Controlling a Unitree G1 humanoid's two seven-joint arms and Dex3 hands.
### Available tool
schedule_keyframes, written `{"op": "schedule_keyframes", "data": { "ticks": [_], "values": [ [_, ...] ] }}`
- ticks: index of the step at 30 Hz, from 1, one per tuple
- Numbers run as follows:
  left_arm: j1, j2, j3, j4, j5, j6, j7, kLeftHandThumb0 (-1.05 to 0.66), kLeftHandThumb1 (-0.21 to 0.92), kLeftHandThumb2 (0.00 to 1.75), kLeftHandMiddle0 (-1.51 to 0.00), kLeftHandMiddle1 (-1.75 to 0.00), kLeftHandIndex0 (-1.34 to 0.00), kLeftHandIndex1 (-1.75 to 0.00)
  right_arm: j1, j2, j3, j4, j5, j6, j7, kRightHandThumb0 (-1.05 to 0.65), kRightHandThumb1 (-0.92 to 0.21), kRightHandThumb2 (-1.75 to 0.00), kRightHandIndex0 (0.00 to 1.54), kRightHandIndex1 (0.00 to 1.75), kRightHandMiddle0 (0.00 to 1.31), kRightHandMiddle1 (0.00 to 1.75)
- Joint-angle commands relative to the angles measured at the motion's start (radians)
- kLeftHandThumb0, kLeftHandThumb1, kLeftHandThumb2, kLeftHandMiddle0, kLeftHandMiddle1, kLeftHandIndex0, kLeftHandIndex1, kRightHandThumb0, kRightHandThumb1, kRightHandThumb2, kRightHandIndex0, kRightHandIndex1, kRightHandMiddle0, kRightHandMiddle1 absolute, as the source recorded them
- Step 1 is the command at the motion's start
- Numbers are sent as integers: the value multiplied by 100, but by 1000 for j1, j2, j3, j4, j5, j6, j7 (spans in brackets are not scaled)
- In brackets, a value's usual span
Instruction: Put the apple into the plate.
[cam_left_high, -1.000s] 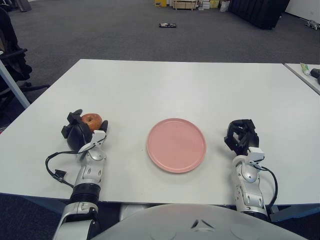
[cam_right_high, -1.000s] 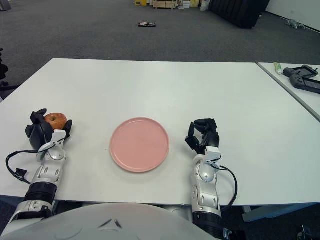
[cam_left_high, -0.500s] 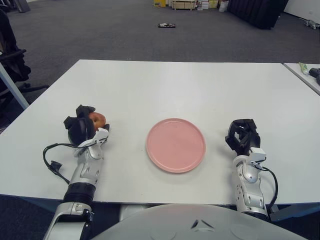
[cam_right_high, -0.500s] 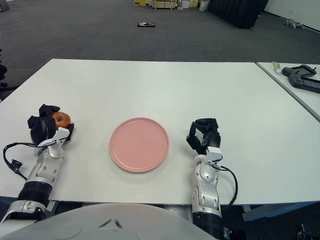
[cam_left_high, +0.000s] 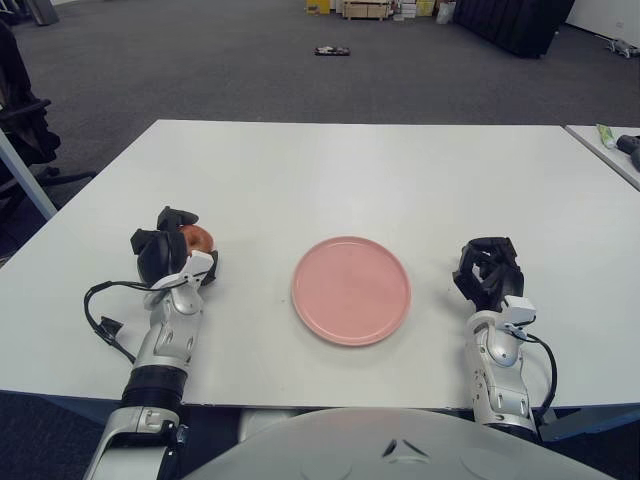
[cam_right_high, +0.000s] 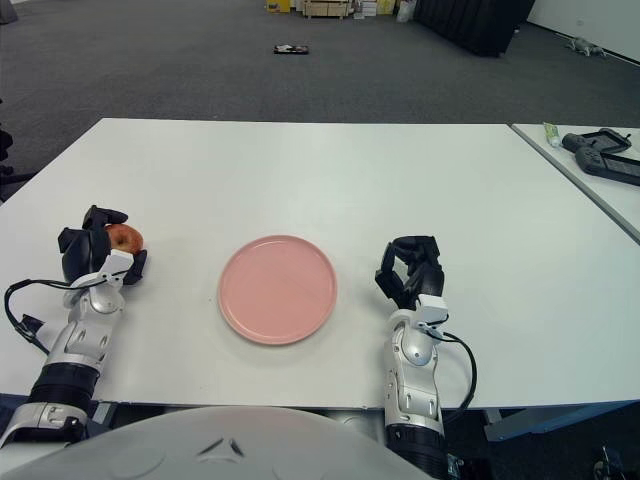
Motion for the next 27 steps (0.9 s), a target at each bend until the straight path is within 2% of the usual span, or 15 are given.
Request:
{"op": "schedule_keyframes", "data": {
  "ticks": [1, 27],
  "values": [
    [22, 7, 3, 22, -8, 3, -18, -6, 18, 153, -136, -175, -116, -175, -13, 17, -5, -13, 0, -12, -8, -38, -66, -88, 59, 133, 35, 175],
    [19, 14, 19, 38, -30, -84, -11, -4, 18, 154, -137, -175, -117, -175, -25, 15, -2, -5, 1, -16, -6, -39, -66, -89, 59, 132, 35, 175]
  ]
}}
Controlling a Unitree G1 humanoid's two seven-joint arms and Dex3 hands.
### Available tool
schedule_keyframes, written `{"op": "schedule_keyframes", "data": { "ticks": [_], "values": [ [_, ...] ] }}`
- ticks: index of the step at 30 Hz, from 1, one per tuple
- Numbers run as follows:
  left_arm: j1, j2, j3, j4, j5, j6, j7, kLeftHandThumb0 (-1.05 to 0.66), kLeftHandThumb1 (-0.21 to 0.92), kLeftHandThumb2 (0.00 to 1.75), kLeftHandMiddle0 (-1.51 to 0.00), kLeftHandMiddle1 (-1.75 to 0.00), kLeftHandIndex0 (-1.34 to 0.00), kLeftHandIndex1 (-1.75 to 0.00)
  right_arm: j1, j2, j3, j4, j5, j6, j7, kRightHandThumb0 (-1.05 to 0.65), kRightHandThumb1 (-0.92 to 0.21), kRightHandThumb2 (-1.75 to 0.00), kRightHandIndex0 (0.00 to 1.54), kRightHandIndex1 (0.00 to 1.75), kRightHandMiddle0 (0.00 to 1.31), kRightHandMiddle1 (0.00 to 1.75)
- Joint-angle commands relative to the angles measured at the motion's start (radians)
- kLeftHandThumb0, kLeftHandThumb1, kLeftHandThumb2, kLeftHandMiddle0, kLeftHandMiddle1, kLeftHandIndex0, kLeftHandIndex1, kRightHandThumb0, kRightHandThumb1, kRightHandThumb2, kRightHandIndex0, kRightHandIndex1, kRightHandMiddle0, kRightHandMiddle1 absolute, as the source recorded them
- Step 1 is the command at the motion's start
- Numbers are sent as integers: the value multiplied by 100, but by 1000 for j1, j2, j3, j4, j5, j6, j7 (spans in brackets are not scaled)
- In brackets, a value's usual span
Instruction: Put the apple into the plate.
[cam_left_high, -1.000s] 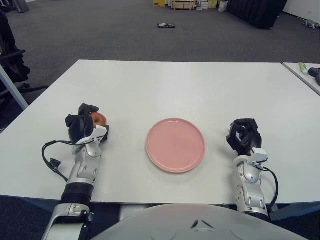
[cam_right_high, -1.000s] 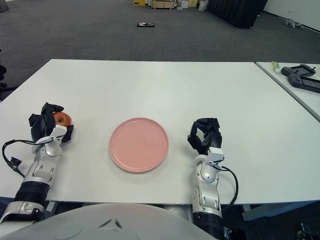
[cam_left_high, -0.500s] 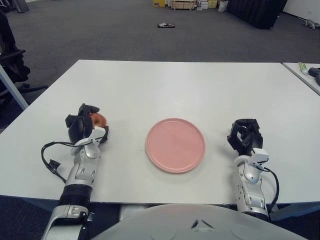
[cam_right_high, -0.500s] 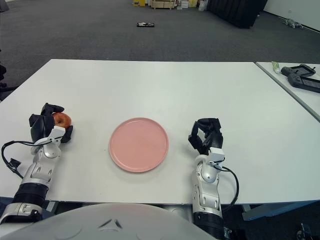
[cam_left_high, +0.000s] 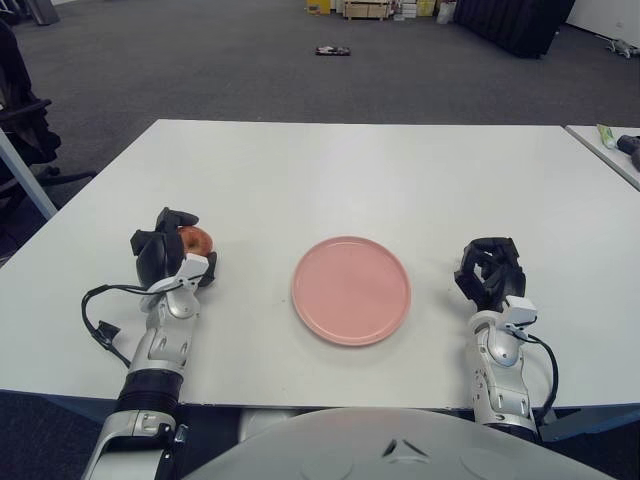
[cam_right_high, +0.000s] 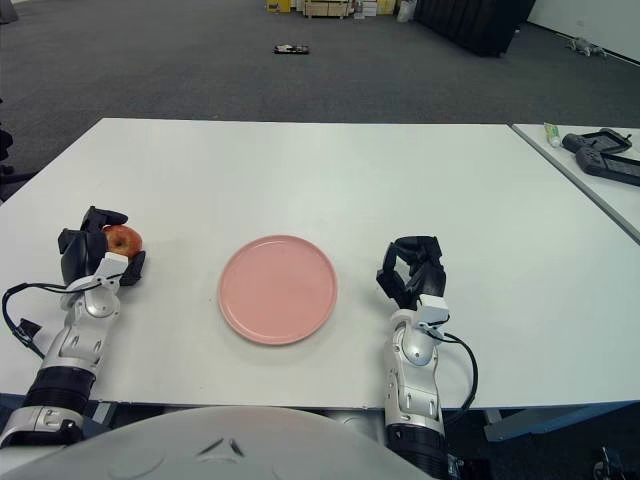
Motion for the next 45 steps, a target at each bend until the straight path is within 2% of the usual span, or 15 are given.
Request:
{"op": "schedule_keyframes", "data": {
  "ticks": [1, 11, 15, 18, 21, 34, 37, 45],
  "values": [
    [10, 7, 4, 17, -5, -6, -5, -3, 17, 154, -137, -175, -117, -175, -23, 15, -1, -5, 2, -16, 0, -39, -66, -89, 59, 132, 35, 175],
    [20, -1, 1, -55, 2, -24, -12, -3, 15, 157, -140, -175, -119, -175, -28, 17, -3, -3, 4, -5, -7, -38, -66, -89, 58, 133, 35, 175],
    [44, -15, -8, -167, 14, 8, -33, -4, 15, 158, -141, -175, -119, -175, -32, 18, -4, -1, 4, -2, -11, -38, -66, -89, 58, 133, 35, 175],
    [67, -46, -41, -337, 53, 77, -68, -5, 16, 157, -141, -175, -119, -175, -33, 15, -1, 3, 0, -5, -9, -38, -66, -88, 58, 133, 35, 175],
    [91, -52, -56, -421, 61, 89, -96, -5, 16, 157, -140, -175, -119, -175, -34, 13, -1, 6, 0, -7, -6, -38, -66, -88, 58, 133, 35, 175],
    [93, -60, -110, -538, 134, 65, -138, -6, 17, 156, -140, -175, -119, -175, -44, 6, 1, 20, -10, -2, -9, -38, -68, -86, 56, 132, 34, 175],
    [106, -69, -137, -612, 126, 44, -178, -5, 16, 156, -140, -175, -119, -175, -44, 4, 4, 21, -7, 1, -2, -38, -68, -86, 56, 132, 34, 175],
    [80, -81, -172, -638, 111, -52, -208, -5, 16, 156, -140, -175, -120, -175, -50, 0, 6, 35, -17, 4, -4, -38, -68, -87, 55, 133, 34, 175]
  ]
}}
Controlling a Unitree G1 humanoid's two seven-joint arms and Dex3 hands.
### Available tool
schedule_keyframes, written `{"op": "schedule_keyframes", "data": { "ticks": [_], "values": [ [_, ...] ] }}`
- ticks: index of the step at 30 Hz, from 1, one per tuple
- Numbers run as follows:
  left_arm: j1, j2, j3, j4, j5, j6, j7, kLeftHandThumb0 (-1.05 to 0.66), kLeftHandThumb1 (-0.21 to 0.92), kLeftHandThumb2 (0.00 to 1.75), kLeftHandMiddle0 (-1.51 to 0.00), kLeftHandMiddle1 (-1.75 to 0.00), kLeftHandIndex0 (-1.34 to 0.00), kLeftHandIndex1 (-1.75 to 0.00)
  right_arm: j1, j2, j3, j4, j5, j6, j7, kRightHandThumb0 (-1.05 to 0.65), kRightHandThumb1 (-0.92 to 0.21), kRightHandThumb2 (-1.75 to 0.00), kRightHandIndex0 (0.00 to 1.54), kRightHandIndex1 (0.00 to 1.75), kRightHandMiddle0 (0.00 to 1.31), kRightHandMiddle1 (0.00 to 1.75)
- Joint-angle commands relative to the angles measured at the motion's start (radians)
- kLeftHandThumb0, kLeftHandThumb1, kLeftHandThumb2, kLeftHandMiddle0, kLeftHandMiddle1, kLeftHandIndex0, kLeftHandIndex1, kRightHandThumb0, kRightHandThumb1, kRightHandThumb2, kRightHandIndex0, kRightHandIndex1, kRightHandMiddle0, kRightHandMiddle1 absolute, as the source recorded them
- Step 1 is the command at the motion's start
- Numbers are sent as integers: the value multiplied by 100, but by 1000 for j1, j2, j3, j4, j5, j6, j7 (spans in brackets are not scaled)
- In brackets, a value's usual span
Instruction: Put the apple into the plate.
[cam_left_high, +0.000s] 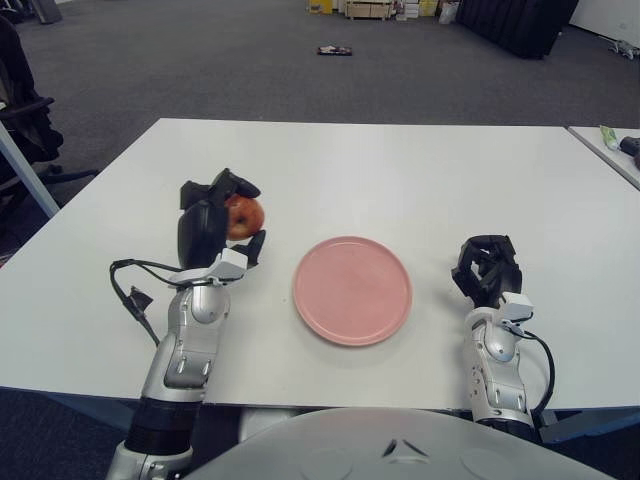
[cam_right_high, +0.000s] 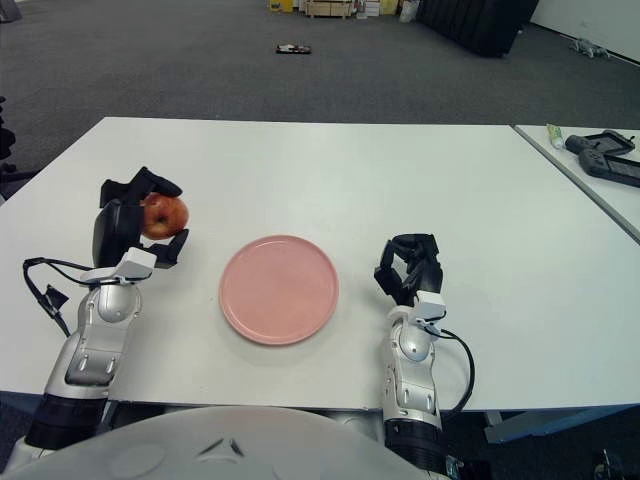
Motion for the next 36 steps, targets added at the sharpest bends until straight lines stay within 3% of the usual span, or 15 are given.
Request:
{"op": "schedule_keyframes", "data": {
  "ticks": [1, 9, 17, 27, 36],
  "values": [
    [-44, -11, -27, -24, 7, -50, -8, -5, 16, 156, -140, -175, -120, -175, -26, 2, -4, 11, -7, 7, -1, -38, -68, -87, 55, 133, 34, 175],
    [-80, -42, -124, -52, 69, -92, -37, -6, 16, 155, -140, -175, -120, -175, -36, -5, -5, 32, -9, -8, 9, -38, -67, -87, 57, 134, 34, 175],
    [-143, -38, -217, 71, 145, -164, -46, -8, 17, 153, -140, -175, -118, -175, -39, -3, -10, 40, -9, -12, 8, -38, -67, -87, 56, 135, 34, 175],
    [-172, 5, -317, 121, 166, -226, -177, -13, 22, 147, -137, -175, -111, -175, -38, 9, -15, 33, -2, -11, 5, -38, -68, -86, 56, 134, 34, 175],
    [-265, -4, -419, 398, 206, -300, -181, -14, 24, 143, -133, -175, -105, -175, -31, 17, -14, 25, -10, -20, 4, -38, -67, -88, 55, 134, 34, 175]
  ]
}}
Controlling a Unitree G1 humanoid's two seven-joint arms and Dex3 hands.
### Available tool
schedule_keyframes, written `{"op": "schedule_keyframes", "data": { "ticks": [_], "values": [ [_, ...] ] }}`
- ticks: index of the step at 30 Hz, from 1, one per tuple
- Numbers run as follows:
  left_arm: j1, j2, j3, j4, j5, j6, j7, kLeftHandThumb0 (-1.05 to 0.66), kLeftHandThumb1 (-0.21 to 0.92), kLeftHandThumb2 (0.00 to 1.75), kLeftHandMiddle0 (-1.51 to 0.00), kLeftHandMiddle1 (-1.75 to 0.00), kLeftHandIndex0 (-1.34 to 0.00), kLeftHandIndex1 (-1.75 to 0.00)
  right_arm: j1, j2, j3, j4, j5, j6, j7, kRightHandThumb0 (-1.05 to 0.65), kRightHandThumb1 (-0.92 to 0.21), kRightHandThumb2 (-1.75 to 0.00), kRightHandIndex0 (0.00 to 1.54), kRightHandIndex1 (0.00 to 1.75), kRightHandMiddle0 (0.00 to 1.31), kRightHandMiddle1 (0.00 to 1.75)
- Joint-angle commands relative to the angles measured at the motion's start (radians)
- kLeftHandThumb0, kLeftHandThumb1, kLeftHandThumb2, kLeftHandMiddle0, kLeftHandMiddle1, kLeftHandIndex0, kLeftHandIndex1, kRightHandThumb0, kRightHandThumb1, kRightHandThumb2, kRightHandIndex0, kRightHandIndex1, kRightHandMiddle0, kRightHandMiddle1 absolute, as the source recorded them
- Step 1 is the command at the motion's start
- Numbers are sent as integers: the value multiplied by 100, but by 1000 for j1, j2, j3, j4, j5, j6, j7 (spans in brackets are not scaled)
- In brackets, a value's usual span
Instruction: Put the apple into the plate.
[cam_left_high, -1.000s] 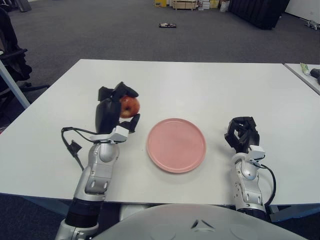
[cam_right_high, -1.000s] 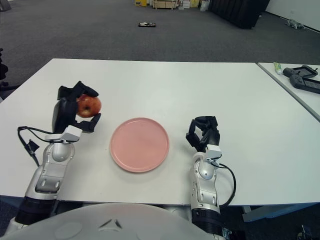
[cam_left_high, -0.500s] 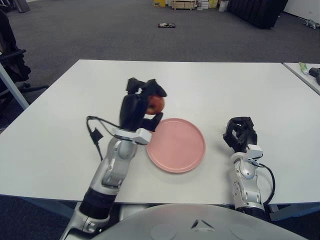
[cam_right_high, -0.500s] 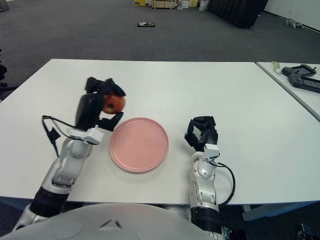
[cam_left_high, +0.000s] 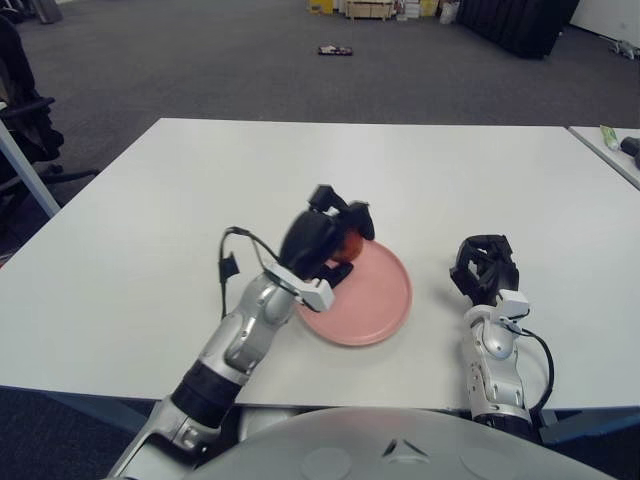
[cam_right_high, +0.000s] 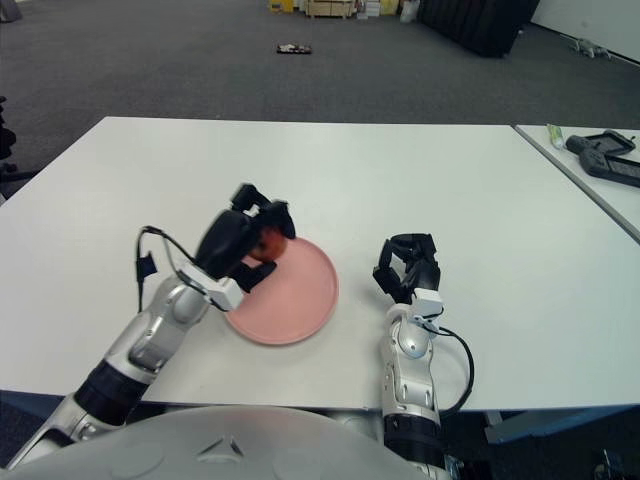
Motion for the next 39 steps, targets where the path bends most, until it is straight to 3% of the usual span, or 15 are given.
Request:
{"op": "schedule_keyframes", "data": {
  "ticks": [1, 14, 19, 22, 26, 28, 29, 30, 31, 32, 33, 34, 35, 37, 39],
  "values": [
    [-63, 13, -29, 116, 29, -40, 10, -14, 24, 143, -133, -175, -105, -175, -11, 13, 0, -10, 0, -14, -4, -38, -67, -88, 55, 134, 34, 175],
    [-86, 78, -68, 173, 58, -54, -94, -14, 25, 142, -125, -175, -99, -175, -4, 19, 1, -22, 3, -3, -20, -38, -67, -87, 56, 133, 34, 175],
    [-96, 91, -76, 207, 20, -80, -144, -17, 27, 139, -118, -175, -93, -175, -5, 20, 0, -22, 2, 0, -25, -38, -67, -87, 56, 133, 34, 175],
    [-97, 97, -76, 217, -20, -95, -185, -38, 29, 135, -105, -175, -72, -175, -6, 19, 1, -21, 0, -1, -28, -38, -67, -87, 56, 132, 34, 175],
    [-79, 118, -69, 190, -123, -95, -301, -44, 35, 127, -78, -175, -60, -175, -3, 17, 4, -22, -7, -1, -30, -38, -67, -87, 56, 132, 34, 175],
    [-82, 131, -70, 175, -164, -88, -361, -43, 42, 118, -56, -175, -53, -175, -2, 14, 5, -22, -6, -2, -28, -38, -67, -87, 56, 132, 34, 175],
    [-91, 140, -73, 171, -179, -90, -389, -42, 49, 109, -37, -175, -48, -175, -2, 13, 5, -22, -6, -2, -26, -38, -67, -87, 56, 132, 34, 175],
    [-103, 151, -79, 172, -187, -103, -413, -55, 54, 101, -24, -160, -31, -164, -2, 12, 6, -21, -5, -3, -23, -38, -67, -87, 56, 132, 34, 175],
    [-111, 158, -82, 172, -192, -112, -428, -66, 67, 88, -15, -130, -20, -140, -2, 11, 6, -21, -4, -4, -21, -38, -67, -87, 56, 132, 34, 175],
    [-115, 162, -84, 172, -195, -117, -439, -73, 76, 78, -10, -110, -12, -124, -2, 11, 6, -21, -3, -5, -20, -38, -67, -87, 56, 132, 34, 175],
    [-122, 170, -86, 178, -190, -139, -439, -75, 79, 75, -8, -103, -10, -118, -2, 10, 6, -20, -2, -5, -18, -38, -67, -87, 56, 132, 34, 175],
    [-125, 175, -88, 181, -187, -154, -438, -80, 84, 78, -5, -77, -6, -98, -2, 10, 6, -20, -2, -6, -16, -38, -66, -88, 57, 133, 35, 175],
    [-130, 180, -90, 196, -184, -176, -432, -82, 86, 79, -4, -67, -5, -90, -2, 9, 6, -20, -1, -6, -15, -38, -66, -88, 57, 133, 35, 175],
    [-136, 183, -91, 216, -189, -206, -430, -90, 89, 91, -2, -27, -2, -54, -2, 8, 6, -19, 0, -6, -11, -39, -65, -89, 57, 133, 35, 175],
    [-144, 186, -87, 229, -213, -231, -446, -94, 91, 97, -1, -14, -1, -29, -2, 6, 5, -17, 3, -10, -7, -39, -65, -90, 57, 134, 36, 175]
  ]
}}
